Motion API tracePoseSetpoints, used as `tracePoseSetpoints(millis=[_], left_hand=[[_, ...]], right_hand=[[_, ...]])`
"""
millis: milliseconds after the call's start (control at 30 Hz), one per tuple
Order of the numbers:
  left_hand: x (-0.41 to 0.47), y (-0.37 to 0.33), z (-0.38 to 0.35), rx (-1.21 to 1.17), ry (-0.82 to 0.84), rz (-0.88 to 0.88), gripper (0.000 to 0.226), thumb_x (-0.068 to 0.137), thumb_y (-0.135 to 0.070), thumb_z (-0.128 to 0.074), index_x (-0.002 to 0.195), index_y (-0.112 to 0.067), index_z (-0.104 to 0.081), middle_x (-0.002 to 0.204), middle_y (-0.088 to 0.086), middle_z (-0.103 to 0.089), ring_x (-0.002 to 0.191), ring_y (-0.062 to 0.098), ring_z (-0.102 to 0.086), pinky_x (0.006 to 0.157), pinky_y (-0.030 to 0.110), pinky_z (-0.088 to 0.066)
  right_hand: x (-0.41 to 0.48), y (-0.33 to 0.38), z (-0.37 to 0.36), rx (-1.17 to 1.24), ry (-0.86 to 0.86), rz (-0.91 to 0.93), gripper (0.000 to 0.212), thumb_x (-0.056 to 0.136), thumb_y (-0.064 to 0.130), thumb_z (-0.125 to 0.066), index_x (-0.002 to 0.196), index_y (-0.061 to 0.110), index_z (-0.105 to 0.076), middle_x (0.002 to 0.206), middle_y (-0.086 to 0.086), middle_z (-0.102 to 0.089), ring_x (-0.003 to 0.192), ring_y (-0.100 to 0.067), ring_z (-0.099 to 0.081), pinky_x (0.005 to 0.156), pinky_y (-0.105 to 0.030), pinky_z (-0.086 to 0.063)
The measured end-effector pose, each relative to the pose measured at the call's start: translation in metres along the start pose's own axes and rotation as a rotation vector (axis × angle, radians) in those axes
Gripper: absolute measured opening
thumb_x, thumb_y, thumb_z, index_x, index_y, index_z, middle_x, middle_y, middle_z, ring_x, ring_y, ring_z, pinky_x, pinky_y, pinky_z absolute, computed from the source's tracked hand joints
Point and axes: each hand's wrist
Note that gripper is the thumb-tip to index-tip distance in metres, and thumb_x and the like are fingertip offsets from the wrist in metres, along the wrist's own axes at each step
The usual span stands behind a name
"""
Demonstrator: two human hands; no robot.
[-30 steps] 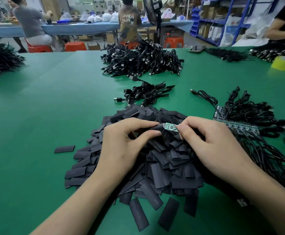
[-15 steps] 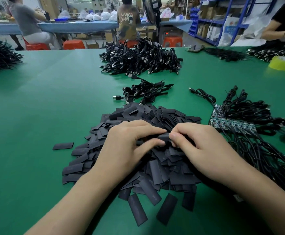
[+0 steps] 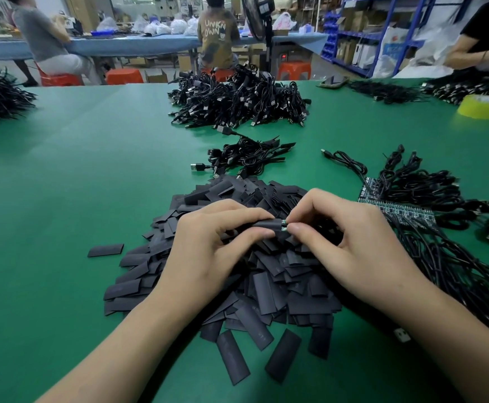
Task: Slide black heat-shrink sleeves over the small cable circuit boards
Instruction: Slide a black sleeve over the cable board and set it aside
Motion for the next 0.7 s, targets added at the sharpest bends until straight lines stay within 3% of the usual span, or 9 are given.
tracePoseSetpoints(millis=[233, 300, 433, 533, 700], left_hand=[[-0.0015, 0.0008, 0.001, 0.03, 0.048, -0.017, 0.014, 0.089, -0.022, -0.077, 0.102, -0.021, -0.081, 0.091, -0.009, -0.07, 0.087, 0.011, -0.067, 0.073, 0.02, -0.048], [-0.0011, -0.0007, 0.001, 0.033, 0.035, -0.021, 0.015, 0.089, -0.022, -0.077, 0.103, -0.021, -0.081, 0.092, -0.008, -0.071, 0.088, 0.011, -0.067, 0.074, 0.021, -0.049], [0.0009, -0.0029, 0.0005, 0.033, -0.029, -0.027, 0.017, 0.088, -0.022, -0.077, 0.104, -0.019, -0.08, 0.093, -0.008, -0.072, 0.09, 0.009, -0.067, 0.079, 0.016, -0.049], [0.0013, -0.003, 0.0011, 0.023, -0.049, 0.008, 0.018, 0.088, -0.022, -0.077, 0.105, -0.019, -0.08, 0.094, -0.011, -0.071, 0.09, 0.008, -0.067, 0.081, 0.016, -0.047], [0.0011, -0.0036, 0.0014, 0.02, -0.054, 0.01, 0.018, 0.087, -0.024, -0.077, 0.105, -0.02, -0.081, 0.095, -0.013, -0.071, 0.091, 0.007, -0.068, 0.081, 0.015, -0.047]], right_hand=[[-0.0008, -0.0034, -0.0016, -0.048, 0.002, 0.048, 0.012, 0.091, 0.02, -0.074, 0.089, 0.028, -0.067, 0.083, 0.017, -0.068, 0.079, -0.002, -0.065, 0.065, -0.008, -0.04], [-0.0016, -0.0035, -0.0021, -0.025, -0.006, 0.034, 0.011, 0.092, 0.021, -0.074, 0.091, 0.03, -0.066, 0.084, 0.017, -0.069, 0.081, -0.002, -0.066, 0.065, -0.01, -0.043], [-0.0013, -0.0038, 0.0008, -0.045, -0.055, -0.003, 0.02, 0.088, 0.048, -0.065, 0.103, 0.035, -0.063, 0.089, 0.022, -0.069, 0.085, -0.003, -0.068, 0.076, -0.026, -0.051], [-0.0014, -0.0032, 0.0008, -0.094, -0.09, -0.005, 0.017, 0.087, 0.05, -0.064, 0.092, 0.034, -0.067, 0.083, 0.021, -0.069, 0.079, -0.002, -0.067, 0.071, -0.035, -0.054], [-0.0023, -0.0023, -0.0055, -0.152, -0.08, 0.026, 0.01, 0.09, 0.042, -0.065, 0.088, 0.032, -0.067, 0.082, 0.022, -0.067, 0.076, -0.004, -0.062, 0.064, -0.027, -0.046]])
Point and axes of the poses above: each hand's wrist, its own x-axis towards the middle knuckle, its own z-axis out of the back of the hand, y = z × x
